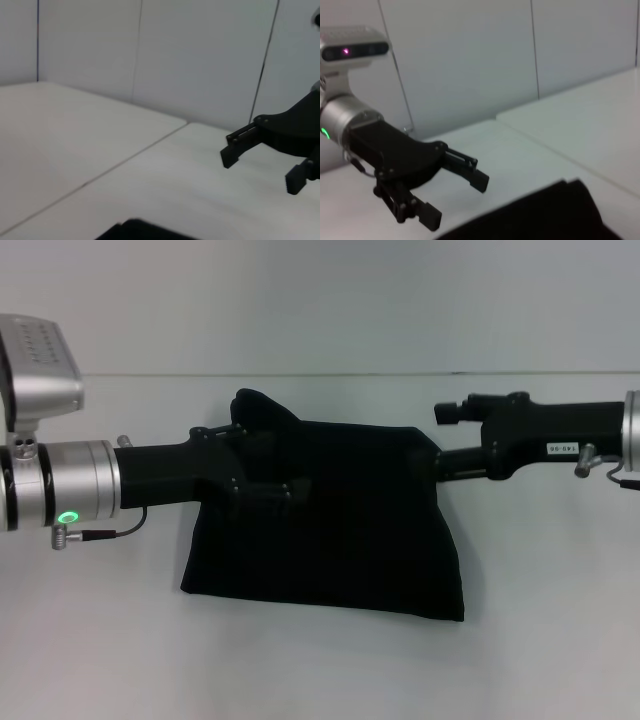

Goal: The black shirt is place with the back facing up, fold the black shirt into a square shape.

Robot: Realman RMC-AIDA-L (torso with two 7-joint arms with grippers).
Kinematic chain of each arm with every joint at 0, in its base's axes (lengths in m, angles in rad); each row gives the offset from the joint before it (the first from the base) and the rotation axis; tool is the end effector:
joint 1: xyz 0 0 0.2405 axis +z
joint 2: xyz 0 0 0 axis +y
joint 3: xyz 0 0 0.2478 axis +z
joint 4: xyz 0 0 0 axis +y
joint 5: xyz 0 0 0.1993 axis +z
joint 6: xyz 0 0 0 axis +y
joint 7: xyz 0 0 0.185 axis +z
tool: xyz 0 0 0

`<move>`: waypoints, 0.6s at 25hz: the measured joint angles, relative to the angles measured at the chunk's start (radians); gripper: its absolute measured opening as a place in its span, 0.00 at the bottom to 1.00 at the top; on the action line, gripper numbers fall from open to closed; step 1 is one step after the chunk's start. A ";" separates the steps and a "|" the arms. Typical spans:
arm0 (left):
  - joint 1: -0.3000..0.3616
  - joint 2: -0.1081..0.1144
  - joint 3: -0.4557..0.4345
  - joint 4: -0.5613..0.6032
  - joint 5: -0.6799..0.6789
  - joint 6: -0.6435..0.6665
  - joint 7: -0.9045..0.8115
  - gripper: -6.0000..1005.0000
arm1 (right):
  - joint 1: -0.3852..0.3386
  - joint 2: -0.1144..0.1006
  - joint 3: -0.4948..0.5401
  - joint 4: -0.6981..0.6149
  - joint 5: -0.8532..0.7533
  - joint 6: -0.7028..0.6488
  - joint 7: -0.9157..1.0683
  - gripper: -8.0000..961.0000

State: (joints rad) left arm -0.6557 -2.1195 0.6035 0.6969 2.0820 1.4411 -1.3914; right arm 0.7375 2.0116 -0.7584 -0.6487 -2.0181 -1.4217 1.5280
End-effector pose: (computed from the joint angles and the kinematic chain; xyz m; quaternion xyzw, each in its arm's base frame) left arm -0.2040 0.3764 -0.0332 -0.9404 -0.1832 -0.2248 0.1775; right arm 0.1853 0.3988 -0.0168 -0.9519 0.1843 0.1956 0.1471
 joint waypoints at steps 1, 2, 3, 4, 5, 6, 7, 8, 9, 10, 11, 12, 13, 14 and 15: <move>-0.001 -0.001 0.004 -0.001 0.007 -0.011 -0.004 0.90 | 0.004 0.002 0.000 0.002 -0.017 0.005 0.009 0.95; -0.001 -0.002 0.008 -0.001 0.012 -0.023 -0.009 0.90 | 0.007 0.004 0.000 0.004 -0.031 0.009 0.015 0.95; -0.001 -0.002 0.015 -0.001 0.015 -0.037 -0.015 0.90 | 0.009 0.007 -0.001 0.009 -0.049 0.016 0.024 0.95; -0.001 -0.002 0.015 -0.001 0.015 -0.037 -0.015 0.90 | 0.009 0.007 -0.001 0.009 -0.049 0.016 0.024 0.95; 0.000 -0.003 0.023 -0.001 0.019 -0.057 -0.025 0.90 | 0.010 0.008 -0.002 0.011 -0.054 0.022 0.027 0.95; 0.001 -0.003 0.024 -0.002 0.022 -0.062 -0.027 0.90 | 0.011 0.009 -0.003 0.013 -0.057 0.028 0.029 0.95; 0.001 -0.004 0.024 -0.003 0.026 -0.068 -0.029 0.90 | 0.011 0.010 -0.004 0.017 -0.060 0.034 0.031 0.95; 0.001 -0.005 0.025 -0.005 0.032 -0.075 -0.032 0.90 | 0.011 0.011 -0.005 0.020 -0.061 0.038 0.031 0.95; 0.001 -0.006 0.029 -0.010 0.041 -0.085 -0.038 0.90 | 0.011 0.012 -0.006 0.023 -0.063 0.040 0.032 0.95; 0.000 -0.006 0.030 -0.012 0.042 -0.087 -0.039 0.90 | 0.012 0.014 -0.008 0.025 -0.066 0.043 0.033 0.95; -0.001 -0.006 0.035 -0.015 0.048 -0.093 -0.044 0.90 | 0.012 0.015 -0.012 0.027 -0.068 0.045 0.037 0.95; -0.001 -0.006 0.038 -0.016 0.051 -0.095 -0.045 0.90 | 0.013 0.016 -0.019 0.027 -0.069 0.048 0.040 0.95; -0.002 -0.007 0.040 -0.016 0.054 -0.095 -0.046 0.90 | 0.013 0.018 -0.028 0.027 -0.070 0.052 0.044 0.95; -0.002 -0.007 0.040 -0.016 0.056 -0.096 -0.047 0.90 | 0.013 0.018 -0.038 0.027 -0.070 0.056 0.049 0.95; -0.002 -0.007 0.040 -0.016 0.056 -0.095 -0.047 0.90 | 0.013 0.018 -0.043 0.027 -0.070 0.058 0.051 0.95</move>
State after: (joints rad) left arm -0.6575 -2.1261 0.6432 0.6813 2.1382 1.3464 -1.4380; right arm 0.7501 2.0292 -0.8017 -0.6220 -2.0885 -1.3641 1.5792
